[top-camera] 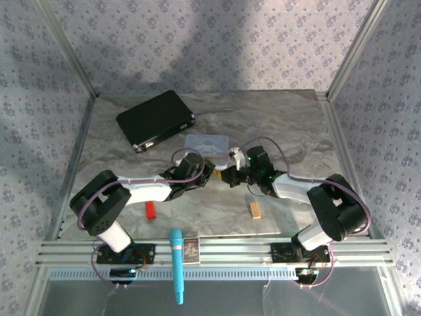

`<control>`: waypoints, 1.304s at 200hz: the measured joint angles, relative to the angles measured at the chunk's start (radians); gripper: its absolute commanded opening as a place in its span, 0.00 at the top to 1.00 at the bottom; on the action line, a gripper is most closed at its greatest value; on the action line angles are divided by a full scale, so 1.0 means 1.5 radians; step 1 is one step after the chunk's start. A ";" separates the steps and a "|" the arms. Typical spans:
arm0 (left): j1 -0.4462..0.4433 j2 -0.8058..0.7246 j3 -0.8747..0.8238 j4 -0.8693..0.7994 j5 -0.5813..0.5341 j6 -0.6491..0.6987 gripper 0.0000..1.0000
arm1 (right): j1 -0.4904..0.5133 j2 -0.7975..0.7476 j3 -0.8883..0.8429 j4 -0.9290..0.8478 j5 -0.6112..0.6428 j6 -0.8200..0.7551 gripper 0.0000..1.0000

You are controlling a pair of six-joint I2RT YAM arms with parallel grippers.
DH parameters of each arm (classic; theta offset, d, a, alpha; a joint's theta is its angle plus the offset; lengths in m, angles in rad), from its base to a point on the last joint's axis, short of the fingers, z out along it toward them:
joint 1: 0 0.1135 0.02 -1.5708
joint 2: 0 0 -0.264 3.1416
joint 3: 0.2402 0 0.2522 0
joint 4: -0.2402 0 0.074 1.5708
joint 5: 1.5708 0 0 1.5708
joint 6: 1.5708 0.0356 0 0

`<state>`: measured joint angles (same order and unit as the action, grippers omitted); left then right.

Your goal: Unlock the padlock with the key

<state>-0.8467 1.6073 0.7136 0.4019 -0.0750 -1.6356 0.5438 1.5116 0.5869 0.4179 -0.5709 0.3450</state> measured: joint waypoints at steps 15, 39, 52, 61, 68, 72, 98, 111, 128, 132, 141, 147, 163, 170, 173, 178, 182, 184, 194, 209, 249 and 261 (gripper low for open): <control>0.000 0.000 -0.001 0.003 0.000 -0.001 1.00 | -0.011 0.007 0.000 0.009 -0.023 0.022 0.98; 0.000 0.000 -0.002 0.011 0.001 -0.006 1.00 | -0.029 0.014 -0.001 0.021 -0.056 0.058 0.97; 0.000 0.000 -0.002 0.014 0.003 -0.006 1.00 | -0.032 0.013 -0.001 0.021 -0.060 0.068 0.92; 0.000 0.000 -0.003 0.014 0.004 -0.006 1.00 | -0.032 0.013 -0.001 0.019 -0.061 0.073 0.89; 0.000 0.000 -0.003 0.014 0.005 -0.006 1.00 | -0.032 0.013 -0.001 0.018 -0.061 0.077 0.87; 0.000 0.000 -0.003 0.014 0.006 -0.006 1.00 | -0.033 0.013 -0.001 0.017 -0.061 0.079 0.86; 0.000 0.000 -0.003 0.014 0.008 -0.006 1.00 | -0.034 0.010 -0.001 0.006 -0.049 0.095 0.83; -0.001 0.000 -0.003 0.017 0.010 -0.006 1.00 | -0.034 0.004 -0.001 -0.004 -0.038 0.098 0.80; -0.001 0.000 -0.003 0.024 0.011 -0.006 1.00 | -0.035 -0.004 -0.001 -0.012 -0.027 0.102 0.77; -0.001 0.000 -0.003 0.025 0.011 -0.006 1.00 | -0.035 -0.005 -0.001 -0.013 -0.025 0.105 0.76; -0.001 0.000 -0.003 0.026 0.012 -0.006 1.00 | -0.035 -0.006 -0.001 -0.016 -0.024 0.107 0.75; -0.001 0.000 -0.003 0.027 0.013 -0.006 1.00 | -0.036 -0.007 -0.001 -0.017 -0.023 0.110 0.74; -0.001 0.000 -0.003 0.029 0.013 -0.006 1.00 | -0.038 -0.008 -0.001 -0.017 -0.024 0.121 0.71; -0.001 0.000 -0.003 0.030 0.014 -0.006 1.00 | -0.039 -0.008 -0.002 -0.017 -0.024 0.126 0.69; -0.001 0.000 -0.003 0.031 0.014 -0.006 1.00 | -0.040 -0.008 -0.002 -0.018 -0.024 0.126 0.68; 0.000 0.001 -0.003 0.032 0.015 -0.007 1.00 | -0.041 -0.008 -0.002 -0.018 -0.024 0.130 0.67; 0.000 0.001 -0.003 0.032 0.015 -0.008 1.00 | -0.041 -0.008 -0.002 -0.017 -0.024 0.131 0.66; 0.000 0.001 -0.003 0.033 0.015 -0.008 1.00 | -0.042 -0.008 -0.002 -0.018 -0.024 0.134 0.66; -0.001 0.001 -0.003 0.034 0.016 -0.010 1.00 | -0.045 -0.008 -0.003 -0.017 -0.024 0.138 0.64; -0.001 0.004 -0.003 0.040 0.018 -0.010 1.00 | -0.047 -0.011 -0.005 -0.019 -0.022 0.145 0.61; -0.001 0.008 -0.003 0.043 0.022 -0.010 1.00 | -0.052 -0.034 -0.005 -0.042 0.019 0.148 0.40; -0.001 0.008 -0.003 0.038 0.024 -0.010 1.00 | -0.059 -0.049 -0.006 -0.056 0.052 0.152 0.27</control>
<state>-0.8482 1.6199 0.7094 0.4595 -0.0391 -1.6508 0.4557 1.4387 0.5781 0.3336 -0.4927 0.5735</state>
